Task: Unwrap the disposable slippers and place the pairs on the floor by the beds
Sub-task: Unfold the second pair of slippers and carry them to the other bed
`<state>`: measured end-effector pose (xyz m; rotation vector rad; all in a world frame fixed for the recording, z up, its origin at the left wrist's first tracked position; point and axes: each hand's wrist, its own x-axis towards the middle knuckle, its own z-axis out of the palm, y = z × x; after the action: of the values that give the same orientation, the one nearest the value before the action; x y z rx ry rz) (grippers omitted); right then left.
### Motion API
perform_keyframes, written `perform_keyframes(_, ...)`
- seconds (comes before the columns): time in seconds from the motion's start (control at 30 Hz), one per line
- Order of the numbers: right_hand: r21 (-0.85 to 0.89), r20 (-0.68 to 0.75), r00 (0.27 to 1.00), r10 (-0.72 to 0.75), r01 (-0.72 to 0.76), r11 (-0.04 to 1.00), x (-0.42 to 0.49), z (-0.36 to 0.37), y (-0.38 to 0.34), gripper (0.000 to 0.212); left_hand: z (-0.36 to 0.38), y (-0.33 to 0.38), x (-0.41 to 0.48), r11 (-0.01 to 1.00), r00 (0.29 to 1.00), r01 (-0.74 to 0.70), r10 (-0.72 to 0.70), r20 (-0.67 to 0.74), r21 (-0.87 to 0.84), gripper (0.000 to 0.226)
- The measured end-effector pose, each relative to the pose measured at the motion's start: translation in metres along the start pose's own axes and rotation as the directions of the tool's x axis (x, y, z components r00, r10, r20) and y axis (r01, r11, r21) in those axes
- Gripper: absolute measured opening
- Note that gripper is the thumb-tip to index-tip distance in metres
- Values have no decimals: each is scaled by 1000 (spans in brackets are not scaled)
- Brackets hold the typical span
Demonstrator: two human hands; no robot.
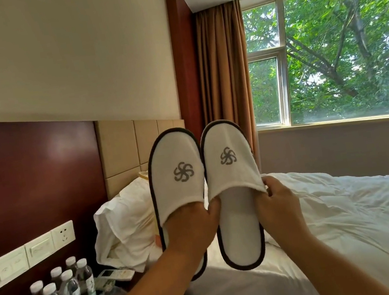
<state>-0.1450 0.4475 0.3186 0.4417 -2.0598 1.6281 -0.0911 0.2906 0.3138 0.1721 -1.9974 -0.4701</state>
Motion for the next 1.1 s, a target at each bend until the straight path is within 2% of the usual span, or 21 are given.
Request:
perform_keyframes(0.1, 80, 50, 995, 85, -89, 993, 6, -8, 0, 22, -4, -3, 5, 999, 996, -32, 29, -80, -32, 32)
perform_keyframes(0.17, 150, 27, 976, 214, -216, 965, 6, -11, 0, 19, -3, -2, 4, 998, 992, -47, 43, -115, -35, 29)
perform_keyframes(0.2, 234, 30, 949, 313, -311, 921, 4, -9, 1, 24, -1, 0, 4, 998, 994, -35, 29, -109, -56, 31)
perform_keyframes(0.27, 429, 153, 846, 511, -522, 737, -3, -5, -3, 27, 4, 2, 2, 994, 997, 11, -19, -72, -105, 39)
perform_keyframes(0.3, 479, 232, 796, 559, -594, 646, -6, -2, -8, 26, 6, 3, 2, 994, 998, 26, -33, -58, -110, 40)
perform_keyframes(0.37, 502, 321, 782, 535, -619, 604, -9, 4, -9, 24, 10, 6, 2, 994, 998, 42, -46, -37, -101, 40)
perform_keyframes(0.43, 510, 259, 845, 467, -531, 677, -15, 12, -11, 20, 12, 9, 2, 993, 998, 67, -69, -15, -102, 39)
perform_keyframes(0.5, 477, 145, 929, 339, -366, 799, -28, 24, -15, 15, 14, 13, 2, 988, 995, 94, -95, -3, -124, 43)
perform_keyframes(0.57, 395, 162, 979, 127, -183, 900, -47, 36, -22, 37, 16, 15, 1, 987, 997, 82, -83, -1, -136, 52)
perform_keyframes(0.63, 306, 183, 982, -37, -22, 952, -55, 40, -23, 52, 17, 16, -2, 990, 998, 56, -55, 14, -128, 56)
perform_keyframes(0.73, 178, 113, 987, -112, 91, 980, -44, 29, -19, 47, 14, 14, -8, 985, 999, 41, -37, 29, -167, 57)
perform_keyframes(0.83, -15, 106, 978, -182, 184, 983, -30, 21, -15, 43, 11, 18, -13, 981, 999, 13, -7, 31, -194, 57)
perform_keyframes(0.9, -15, 107, 978, -181, 184, 983, -27, 19, -22, 50, 12, 24, -14, 979, 1000, -9, 7, -11, -205, 52)
perform_keyframes(1.0, 34, 89, 969, -230, 228, 973, -24, 16, -32, 44, 11, 30, -12, 966, 1000, -13, 8, -21, -257, 43)
perform_keyframes(1.1, -123, 164, 941, -297, 318, 940, -14, 11, -29, 37, 9, 30, -14, 966, 997, -56, 43, -56, -253, 41)
